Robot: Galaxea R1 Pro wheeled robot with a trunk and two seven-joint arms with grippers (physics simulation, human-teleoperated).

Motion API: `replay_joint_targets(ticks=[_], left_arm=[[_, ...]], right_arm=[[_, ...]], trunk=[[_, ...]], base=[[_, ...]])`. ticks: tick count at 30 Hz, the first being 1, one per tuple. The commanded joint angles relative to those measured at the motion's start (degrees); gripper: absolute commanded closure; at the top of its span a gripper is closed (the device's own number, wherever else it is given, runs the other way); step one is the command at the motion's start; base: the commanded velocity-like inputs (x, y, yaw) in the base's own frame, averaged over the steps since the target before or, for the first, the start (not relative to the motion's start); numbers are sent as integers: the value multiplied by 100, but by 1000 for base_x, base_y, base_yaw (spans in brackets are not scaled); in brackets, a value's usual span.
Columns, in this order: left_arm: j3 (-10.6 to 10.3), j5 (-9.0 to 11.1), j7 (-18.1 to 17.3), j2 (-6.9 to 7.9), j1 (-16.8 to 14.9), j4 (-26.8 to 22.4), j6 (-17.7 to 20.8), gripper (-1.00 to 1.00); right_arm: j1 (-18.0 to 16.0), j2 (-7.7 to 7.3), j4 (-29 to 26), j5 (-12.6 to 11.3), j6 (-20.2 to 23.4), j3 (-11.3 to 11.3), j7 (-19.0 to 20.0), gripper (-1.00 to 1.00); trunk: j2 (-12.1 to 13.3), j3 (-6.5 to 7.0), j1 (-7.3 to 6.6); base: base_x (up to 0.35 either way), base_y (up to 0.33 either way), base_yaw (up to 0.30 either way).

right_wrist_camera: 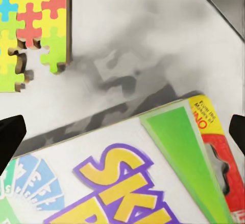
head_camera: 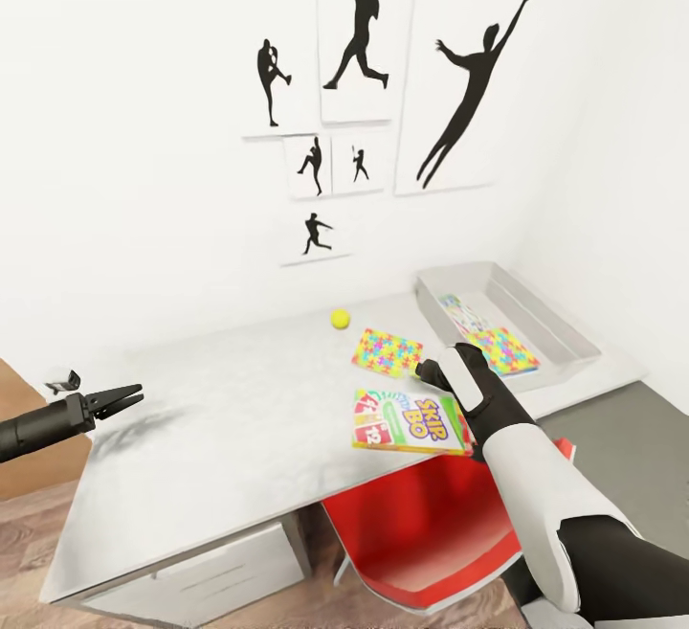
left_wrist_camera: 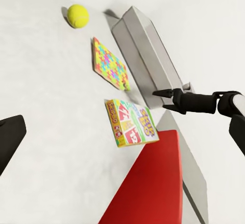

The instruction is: Put all the toys in the child's room - the three board games (two on the bed and one on the table), the two jigsaw puzzles on the table, and the tennis ball on the table - inside the toy box on the table in the child's room.

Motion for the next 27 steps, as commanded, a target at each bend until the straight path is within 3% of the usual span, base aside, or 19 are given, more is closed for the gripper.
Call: replay_joint_targets(ticks=[1, 27], left_arm=[[2, -9, -27, 1, -3, -1, 61, -100], [2, -9, -27, -6, -2, 6, 61, -100]], right_arm=[[-4, -3, -5, -60, 5, 20, -58, -100], [-5, -3, -2, -60, -2, 10, -58, -100]], trunk=[[-8, -18, 2], [-8, -263, 2]], base=[[0, -65, 0], [1, -6, 0]])
